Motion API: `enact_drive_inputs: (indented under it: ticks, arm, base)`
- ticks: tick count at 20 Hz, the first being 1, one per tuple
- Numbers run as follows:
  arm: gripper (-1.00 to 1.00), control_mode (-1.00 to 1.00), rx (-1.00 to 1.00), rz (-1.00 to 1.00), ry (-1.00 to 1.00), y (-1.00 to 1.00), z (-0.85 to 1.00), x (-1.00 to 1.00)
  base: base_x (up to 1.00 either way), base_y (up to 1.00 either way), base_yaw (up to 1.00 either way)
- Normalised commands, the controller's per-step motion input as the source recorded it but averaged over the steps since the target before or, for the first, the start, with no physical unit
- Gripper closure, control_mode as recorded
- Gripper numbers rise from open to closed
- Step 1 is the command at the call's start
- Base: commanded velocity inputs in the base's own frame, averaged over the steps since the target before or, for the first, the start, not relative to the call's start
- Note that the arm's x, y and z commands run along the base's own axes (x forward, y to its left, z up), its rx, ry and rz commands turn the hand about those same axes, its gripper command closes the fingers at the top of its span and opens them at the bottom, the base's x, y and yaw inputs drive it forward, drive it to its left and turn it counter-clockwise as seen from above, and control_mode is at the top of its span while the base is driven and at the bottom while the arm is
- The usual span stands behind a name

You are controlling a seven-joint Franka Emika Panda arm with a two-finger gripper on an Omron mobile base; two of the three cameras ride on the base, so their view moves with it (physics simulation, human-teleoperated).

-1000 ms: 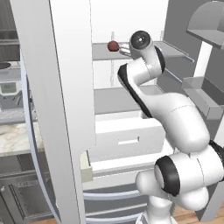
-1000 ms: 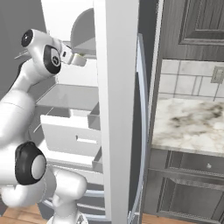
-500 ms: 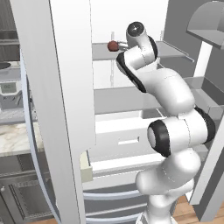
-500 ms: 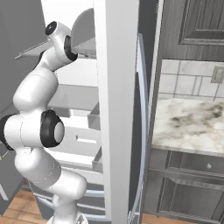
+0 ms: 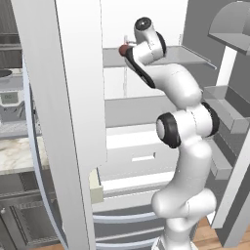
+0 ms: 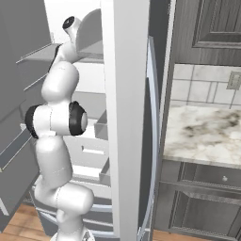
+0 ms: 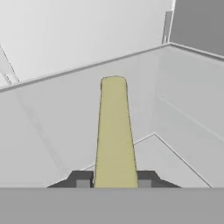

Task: Move the pork loin and butter stick from the second highest shelf to the top shelf to make space. Then, place the pitcher from the counter on the cleared second highest shelf.

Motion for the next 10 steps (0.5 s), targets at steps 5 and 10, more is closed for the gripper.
enact_drive_inputs:
  ticks: [5,10]
  arm:
    - [-1.0,-1.0,-0.02,0.0,0.0,0.0,-0.39,0.72]
    - [-1.0,-1.0,-0.06,0.0,-0.06,0.0,-0.86,0.27]
  base:
    - [0.0,0.0,0.0]
    - [0.0,0.0,0.0]
